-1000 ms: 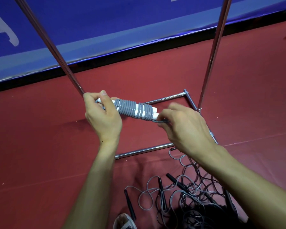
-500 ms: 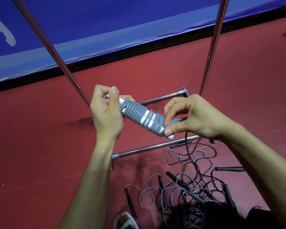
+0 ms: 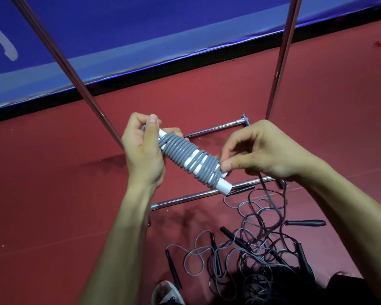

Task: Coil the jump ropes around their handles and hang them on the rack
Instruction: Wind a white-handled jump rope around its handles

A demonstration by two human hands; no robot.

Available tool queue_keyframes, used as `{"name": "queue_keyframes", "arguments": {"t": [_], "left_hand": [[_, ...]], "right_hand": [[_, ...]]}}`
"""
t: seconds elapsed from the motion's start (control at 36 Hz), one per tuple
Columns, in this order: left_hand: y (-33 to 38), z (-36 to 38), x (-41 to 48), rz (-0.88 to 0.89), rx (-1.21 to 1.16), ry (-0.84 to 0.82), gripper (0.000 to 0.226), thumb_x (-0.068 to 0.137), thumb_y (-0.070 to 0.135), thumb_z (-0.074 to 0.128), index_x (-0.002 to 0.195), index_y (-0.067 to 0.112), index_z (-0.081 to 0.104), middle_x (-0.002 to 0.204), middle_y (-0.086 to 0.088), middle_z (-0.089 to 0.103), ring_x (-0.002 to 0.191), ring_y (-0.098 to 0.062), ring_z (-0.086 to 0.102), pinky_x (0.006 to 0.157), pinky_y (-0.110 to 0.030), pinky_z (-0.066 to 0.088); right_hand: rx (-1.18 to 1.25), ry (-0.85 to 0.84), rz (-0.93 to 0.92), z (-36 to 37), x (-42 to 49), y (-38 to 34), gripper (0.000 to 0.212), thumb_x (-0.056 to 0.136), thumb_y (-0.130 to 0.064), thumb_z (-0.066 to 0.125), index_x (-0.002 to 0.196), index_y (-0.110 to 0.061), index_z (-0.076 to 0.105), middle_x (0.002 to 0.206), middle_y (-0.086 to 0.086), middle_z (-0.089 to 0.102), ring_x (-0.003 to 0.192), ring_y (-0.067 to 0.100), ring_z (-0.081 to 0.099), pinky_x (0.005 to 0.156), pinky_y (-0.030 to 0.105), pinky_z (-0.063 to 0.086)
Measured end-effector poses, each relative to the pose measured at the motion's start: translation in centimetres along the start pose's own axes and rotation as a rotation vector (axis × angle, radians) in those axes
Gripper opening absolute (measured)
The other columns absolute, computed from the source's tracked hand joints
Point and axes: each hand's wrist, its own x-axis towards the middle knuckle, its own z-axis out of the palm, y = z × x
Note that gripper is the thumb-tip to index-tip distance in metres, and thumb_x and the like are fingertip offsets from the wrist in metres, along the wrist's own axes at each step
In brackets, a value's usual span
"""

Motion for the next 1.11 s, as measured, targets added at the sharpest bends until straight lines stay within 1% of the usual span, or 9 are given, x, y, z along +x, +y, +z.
{"name": "queue_keyframes", "arguments": {"t": [0.14,0.31,0.42,0.47,0.58,0.75,0.86,1.03,1.11], "left_hand": [[-0.1,0.4,-0.2,-0.056,-0.051,0.021,0.021,0.103,0.009,0.040,0.081,0.009,0.039,0.048,-0.005,0.058,0.045,-0.021,0.058,0.052,-0.037,0.055],[-0.3,0.7,-0.1,-0.106,-0.081,0.095,0.023,0.103,0.008,0.040,0.081,0.008,0.040,0.048,-0.010,0.055,0.043,-0.020,0.058,0.048,-0.035,0.056],[-0.8,0.3,0.2,-0.111,-0.071,0.150,0.024,0.103,0.011,0.042,0.080,0.008,0.041,0.067,-0.019,0.046,0.047,-0.021,0.060,0.056,-0.039,0.054],[-0.8,0.2,0.2,-0.114,-0.078,0.169,0.024,0.103,0.011,0.042,0.079,0.009,0.042,0.074,-0.024,0.043,0.049,-0.022,0.060,0.058,-0.040,0.054],[-0.5,0.3,0.1,-0.128,-0.082,0.160,0.024,0.103,0.010,0.041,0.079,0.008,0.041,0.052,-0.011,0.051,0.046,-0.020,0.059,0.053,-0.037,0.055],[0.4,1.1,-0.4,-0.179,-0.120,0.141,0.023,0.104,0.009,0.039,0.081,0.009,0.041,0.046,-0.002,0.053,0.046,-0.018,0.059,0.047,-0.031,0.053],[0.6,1.2,-0.4,-0.196,-0.128,0.147,0.024,0.104,0.010,0.039,0.080,0.009,0.040,0.044,0.003,0.052,0.047,-0.017,0.059,0.047,-0.031,0.053],[0.8,1.5,-0.6,-0.251,-0.183,0.162,0.026,0.104,0.012,0.039,0.078,0.009,0.041,0.043,0.002,0.051,0.048,-0.016,0.059,0.048,-0.028,0.052],[1.0,1.7,-0.6,-0.265,-0.202,0.157,0.026,0.104,0.012,0.039,0.078,0.009,0.041,0.043,0.001,0.051,0.048,-0.016,0.058,0.048,-0.028,0.052]], "right_hand": [[-0.107,0.013,-0.039,-0.1,0.0,0.3,0.009,0.081,0.001,0.072,0.076,0.001,0.065,0.049,0.002,0.059,0.040,0.007,0.048,0.042,0.019,0.031],[-0.332,0.036,-0.127,-0.4,0.2,0.7,0.017,0.086,-0.004,0.071,0.076,-0.016,0.063,0.055,0.004,0.058,0.047,0.008,0.051,0.052,0.019,0.041],[-0.590,0.083,-0.198,-0.2,0.3,0.9,0.013,0.091,-0.013,0.066,0.083,-0.023,0.061,0.059,-0.022,0.057,0.056,-0.001,0.050,0.057,0.009,0.035],[-0.648,0.087,-0.203,0.0,0.5,0.9,0.007,0.090,-0.023,0.057,0.084,-0.026,0.057,0.064,-0.019,0.056,0.063,-0.001,0.051,0.060,0.012,0.037],[-0.727,0.008,-0.162,-0.1,0.5,0.7,0.010,0.092,-0.033,0.051,0.086,-0.025,0.052,0.067,-0.013,0.052,0.063,-0.001,0.046,0.061,0.013,0.036],[-0.622,-0.085,-0.046,-0.5,0.2,-0.1,0.020,0.096,-0.028,0.056,0.078,-0.020,0.057,0.066,0.002,0.054,0.061,0.011,0.044,0.059,0.022,0.037],[-0.547,-0.037,-0.078,-0.6,0.3,-0.1,0.022,0.091,-0.028,0.063,0.074,-0.016,0.061,0.059,-0.007,0.054,0.055,0.006,0.045,0.055,0.020,0.038],[-0.060,0.024,-0.167,-0.1,0.1,0.3,0.014,0.084,-0.013,0.069,0.073,-0.019,0.065,0.058,-0.001,0.056,0.052,0.006,0.046,0.044,0.024,0.034],[0.093,0.010,-0.181,0.1,0.2,0.8,0.008,0.079,-0.022,0.077,0.073,-0.025,0.071,0.056,0.002,0.052,0.049,0.010,0.041,0.040,0.023,0.031]]}}
